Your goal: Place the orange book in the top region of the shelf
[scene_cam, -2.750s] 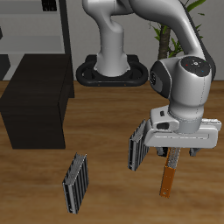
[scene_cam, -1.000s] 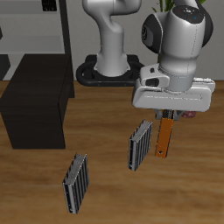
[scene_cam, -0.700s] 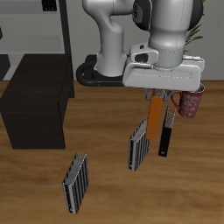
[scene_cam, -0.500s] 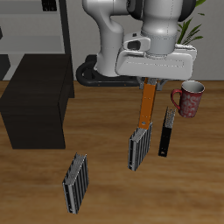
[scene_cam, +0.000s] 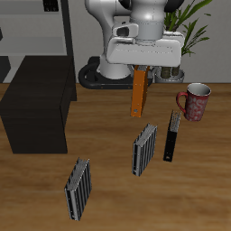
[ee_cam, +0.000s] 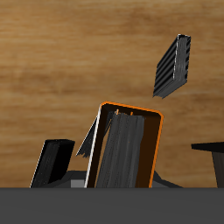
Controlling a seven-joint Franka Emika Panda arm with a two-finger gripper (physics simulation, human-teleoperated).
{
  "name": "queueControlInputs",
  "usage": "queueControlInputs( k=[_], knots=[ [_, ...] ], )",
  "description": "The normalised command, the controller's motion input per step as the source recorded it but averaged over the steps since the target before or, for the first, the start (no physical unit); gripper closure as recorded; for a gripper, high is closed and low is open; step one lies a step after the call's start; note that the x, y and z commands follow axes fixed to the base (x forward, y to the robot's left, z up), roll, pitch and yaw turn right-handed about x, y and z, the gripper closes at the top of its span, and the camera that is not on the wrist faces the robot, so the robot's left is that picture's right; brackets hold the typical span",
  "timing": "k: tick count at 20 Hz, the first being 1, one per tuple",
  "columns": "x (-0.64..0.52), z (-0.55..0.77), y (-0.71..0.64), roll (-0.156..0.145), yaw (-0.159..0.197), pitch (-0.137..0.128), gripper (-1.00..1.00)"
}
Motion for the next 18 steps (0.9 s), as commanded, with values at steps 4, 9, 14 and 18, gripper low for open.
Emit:
queueControlInputs(
  k=[4, 9, 14, 18],
  knots=[
    [-0.46, 0.02, -0.26, -0.01, 0.045, -0.05, 1.0],
    [-0.51, 0.0, -0.12, 0.007, 0.016, -0.042, 1.0],
    [-0.46, 0.04, -0.16, 0.0, 0.003, -0.036, 1.0],
    [-0.38, 0.05, -0.18, -0.033, 0.013, -0.038, 1.0]
  ],
)
